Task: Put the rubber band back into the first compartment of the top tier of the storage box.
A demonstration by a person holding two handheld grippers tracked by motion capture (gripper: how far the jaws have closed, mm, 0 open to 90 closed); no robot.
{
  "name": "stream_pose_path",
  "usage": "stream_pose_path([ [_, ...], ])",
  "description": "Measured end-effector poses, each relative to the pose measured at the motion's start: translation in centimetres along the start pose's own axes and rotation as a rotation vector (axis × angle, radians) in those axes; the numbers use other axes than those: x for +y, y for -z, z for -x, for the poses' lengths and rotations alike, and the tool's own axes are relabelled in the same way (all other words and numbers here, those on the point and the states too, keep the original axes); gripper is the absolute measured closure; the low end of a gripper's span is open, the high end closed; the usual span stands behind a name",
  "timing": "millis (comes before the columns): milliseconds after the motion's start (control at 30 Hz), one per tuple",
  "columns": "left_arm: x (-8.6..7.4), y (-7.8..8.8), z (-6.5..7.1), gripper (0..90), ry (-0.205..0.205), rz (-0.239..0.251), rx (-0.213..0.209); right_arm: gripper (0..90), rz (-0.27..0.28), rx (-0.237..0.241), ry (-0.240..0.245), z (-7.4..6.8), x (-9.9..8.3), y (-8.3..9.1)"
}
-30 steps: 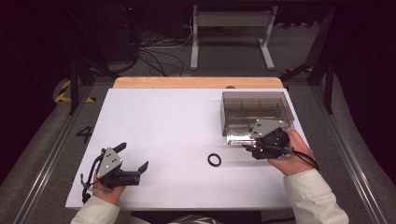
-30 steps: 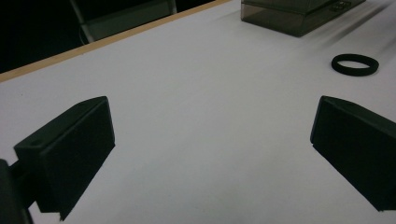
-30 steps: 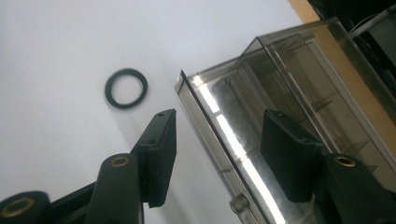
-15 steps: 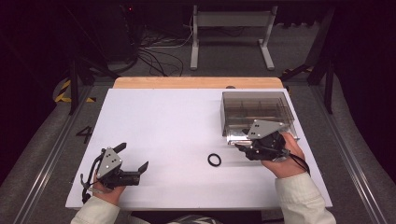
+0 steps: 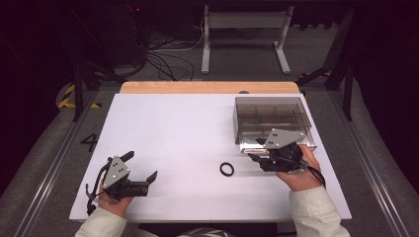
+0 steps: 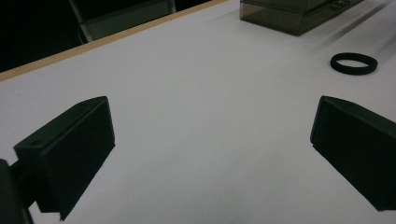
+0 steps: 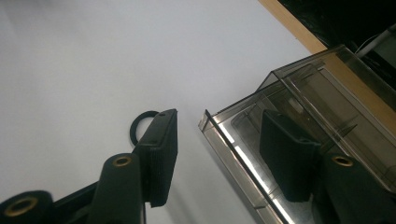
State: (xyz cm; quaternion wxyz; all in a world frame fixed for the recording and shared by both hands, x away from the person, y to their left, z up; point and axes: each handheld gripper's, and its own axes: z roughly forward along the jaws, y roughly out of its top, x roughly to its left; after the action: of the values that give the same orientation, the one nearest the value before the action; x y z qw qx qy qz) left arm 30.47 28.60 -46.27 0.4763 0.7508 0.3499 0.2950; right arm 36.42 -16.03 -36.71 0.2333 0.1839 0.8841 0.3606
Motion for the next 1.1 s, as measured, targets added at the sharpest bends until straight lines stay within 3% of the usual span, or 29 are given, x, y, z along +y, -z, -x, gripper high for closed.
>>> stream_pose_path([
  [400,0.0,0.0,0.0,0.6,0.006,0.003,-0.001,48.2,-0.023,0.053,0.006,-1.3,0.2,-2.0],
  [1100,0.0,0.0,0.0,0.6,0.000,0.000,-0.002,50.5,-0.127,0.160,0.028,-3.4,0.2,-6.3],
])
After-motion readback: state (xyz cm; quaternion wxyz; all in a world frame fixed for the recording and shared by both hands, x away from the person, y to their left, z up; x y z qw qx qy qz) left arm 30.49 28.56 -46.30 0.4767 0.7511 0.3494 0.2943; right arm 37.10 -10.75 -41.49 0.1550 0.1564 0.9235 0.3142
